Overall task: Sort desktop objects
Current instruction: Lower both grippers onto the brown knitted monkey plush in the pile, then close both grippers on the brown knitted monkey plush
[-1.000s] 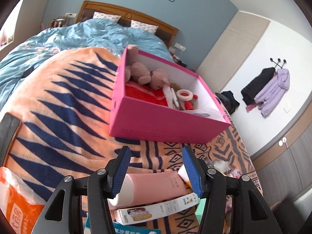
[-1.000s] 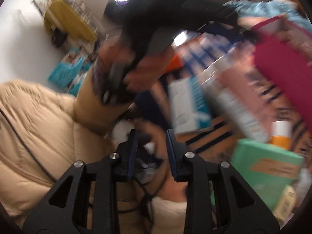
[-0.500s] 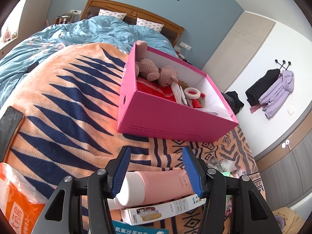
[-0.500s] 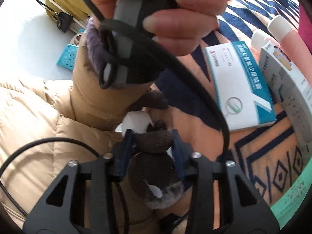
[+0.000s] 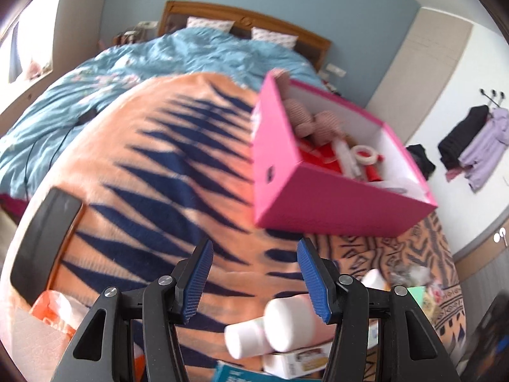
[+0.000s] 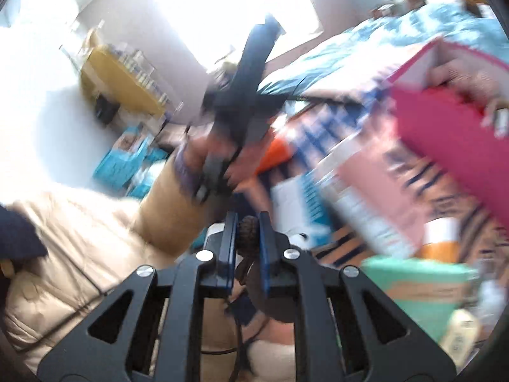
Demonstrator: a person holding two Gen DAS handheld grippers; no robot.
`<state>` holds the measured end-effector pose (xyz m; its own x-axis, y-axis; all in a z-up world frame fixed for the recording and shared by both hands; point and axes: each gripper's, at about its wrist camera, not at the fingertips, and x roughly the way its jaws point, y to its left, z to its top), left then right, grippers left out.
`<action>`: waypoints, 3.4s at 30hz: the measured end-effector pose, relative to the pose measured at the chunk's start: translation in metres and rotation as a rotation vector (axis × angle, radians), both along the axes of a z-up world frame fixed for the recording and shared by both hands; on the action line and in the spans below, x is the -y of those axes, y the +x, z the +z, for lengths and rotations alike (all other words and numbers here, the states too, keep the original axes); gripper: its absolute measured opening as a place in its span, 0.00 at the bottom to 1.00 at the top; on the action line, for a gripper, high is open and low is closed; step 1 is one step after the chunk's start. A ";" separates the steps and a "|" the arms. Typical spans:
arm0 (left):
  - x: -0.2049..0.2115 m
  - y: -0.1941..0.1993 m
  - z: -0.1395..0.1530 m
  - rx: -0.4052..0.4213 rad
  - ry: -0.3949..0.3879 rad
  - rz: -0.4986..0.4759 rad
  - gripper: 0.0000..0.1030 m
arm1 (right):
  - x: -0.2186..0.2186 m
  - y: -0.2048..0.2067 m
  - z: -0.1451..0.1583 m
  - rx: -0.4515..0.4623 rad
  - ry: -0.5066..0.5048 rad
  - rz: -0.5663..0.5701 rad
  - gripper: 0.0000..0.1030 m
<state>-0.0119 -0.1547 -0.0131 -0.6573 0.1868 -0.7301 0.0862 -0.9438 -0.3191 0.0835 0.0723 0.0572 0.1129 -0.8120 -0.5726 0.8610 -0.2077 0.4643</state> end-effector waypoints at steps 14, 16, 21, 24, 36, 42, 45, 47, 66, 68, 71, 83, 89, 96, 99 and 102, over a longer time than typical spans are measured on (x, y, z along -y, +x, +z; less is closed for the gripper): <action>0.000 0.008 0.002 -0.021 -0.003 -0.066 0.55 | -0.005 -0.125 -0.008 0.014 0.010 -0.341 0.14; -0.014 0.004 0.002 -0.021 -0.025 -0.120 0.55 | -0.003 -0.132 -0.020 0.026 0.028 -0.351 0.14; -0.050 -0.013 0.002 -0.017 -0.077 -0.259 0.55 | 0.003 -0.146 -0.037 0.010 0.091 -0.385 0.14; -0.063 -0.025 -0.001 0.004 -0.083 -0.323 0.55 | 0.006 -0.149 -0.042 -0.012 0.120 -0.400 0.15; -0.077 -0.049 -0.027 0.118 -0.053 -0.392 0.55 | -0.033 -0.124 -0.034 -0.101 0.172 -0.517 0.51; -0.076 -0.056 -0.032 0.147 -0.028 -0.390 0.69 | -0.036 -0.131 -0.055 -0.054 0.240 -0.566 0.52; -0.075 -0.060 -0.036 0.173 -0.006 -0.388 0.69 | -0.033 -0.137 -0.062 -0.041 0.247 -0.582 0.52; -0.075 -0.061 -0.038 0.182 0.016 -0.396 0.69 | -0.031 -0.139 -0.063 -0.060 0.252 -0.596 0.52; -0.099 -0.060 -0.028 0.171 0.082 -0.459 0.58 | -0.025 -0.149 -0.070 -0.039 0.221 -0.570 0.50; -0.103 -0.057 -0.021 0.152 0.059 -0.454 0.57 | -0.026 -0.146 -0.068 -0.048 0.210 -0.567 0.48; -0.106 -0.053 -0.012 0.121 0.039 -0.455 0.57 | -0.025 -0.142 -0.062 -0.063 0.188 -0.555 0.38; -0.090 -0.056 -0.017 0.155 -0.003 -0.409 0.63 | -0.025 -0.162 -0.089 0.152 0.165 -0.553 0.59; -0.084 -0.060 -0.017 0.162 0.000 -0.396 0.64 | -0.016 -0.168 -0.089 0.156 0.159 -0.534 0.59; -0.083 -0.061 -0.016 0.163 0.014 -0.398 0.53 | -0.010 -0.167 -0.089 0.115 0.161 -0.532 0.52; -0.086 -0.058 -0.012 0.157 0.007 -0.403 0.53 | -0.011 -0.162 -0.085 0.077 0.167 -0.536 0.52; -0.090 -0.055 -0.008 0.140 -0.004 -0.407 0.53 | -0.012 -0.153 -0.078 0.016 0.170 -0.547 0.51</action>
<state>-0.0668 -0.0647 -0.0212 -0.4248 0.4078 -0.8082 -0.2515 -0.9108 -0.3274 -0.0694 0.0845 -0.0206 -0.2885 -0.6513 -0.7018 0.6002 -0.6941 0.3975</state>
